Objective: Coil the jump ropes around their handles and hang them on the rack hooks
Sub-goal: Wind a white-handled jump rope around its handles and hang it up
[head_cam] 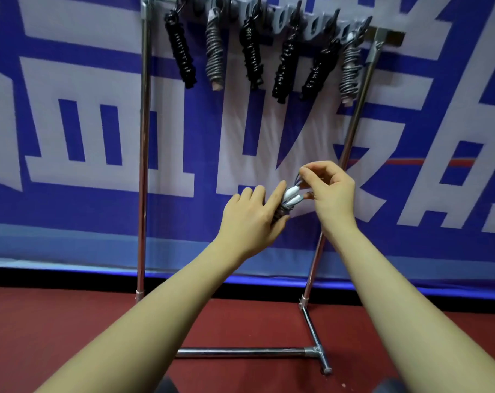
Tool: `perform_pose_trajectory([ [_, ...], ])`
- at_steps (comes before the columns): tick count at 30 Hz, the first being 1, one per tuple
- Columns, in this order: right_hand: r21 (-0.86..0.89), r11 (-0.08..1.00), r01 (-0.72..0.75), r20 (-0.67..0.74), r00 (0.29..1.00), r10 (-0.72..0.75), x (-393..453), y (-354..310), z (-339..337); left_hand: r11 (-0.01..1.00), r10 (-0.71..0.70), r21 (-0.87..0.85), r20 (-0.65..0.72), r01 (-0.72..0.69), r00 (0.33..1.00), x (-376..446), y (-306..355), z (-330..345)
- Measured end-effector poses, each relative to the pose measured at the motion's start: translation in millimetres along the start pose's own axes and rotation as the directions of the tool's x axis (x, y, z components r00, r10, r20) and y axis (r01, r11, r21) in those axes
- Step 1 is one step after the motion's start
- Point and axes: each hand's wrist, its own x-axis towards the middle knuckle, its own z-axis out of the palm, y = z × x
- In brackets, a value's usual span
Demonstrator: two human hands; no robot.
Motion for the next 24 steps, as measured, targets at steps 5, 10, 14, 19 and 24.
perform_pose_trajectory([
  [5, -0.022, 0.999, 0.033, -0.049, 0.998, -0.034, 36, -15, -7, 0.999, 0.04, -0.02, -0.053, -0.041, 0.998, 44, -2, 2],
  [10, -0.029, 0.998, 0.057, -0.07, 0.996, -0.059, 85, 5, -16, 0.997, 0.04, -0.067, -0.072, -0.045, 0.997, 80, -6, 49],
  [14, -0.085, 0.99, 0.111, -0.074, 0.99, -0.117, 140, 34, -20, 0.996, 0.032, -0.076, -0.086, -0.039, 0.996, 119, -14, 102],
  [19, -0.15, 0.979, 0.14, -0.074, 0.985, -0.153, 215, 33, -26, 0.992, 0.037, -0.12, -0.074, -0.045, 0.997, 184, -19, 136],
  [24, -0.187, 0.981, 0.041, -0.085, 0.995, -0.058, 266, -11, -35, 0.98, 0.036, -0.197, -0.033, -0.042, 0.999, 248, -16, 124],
])
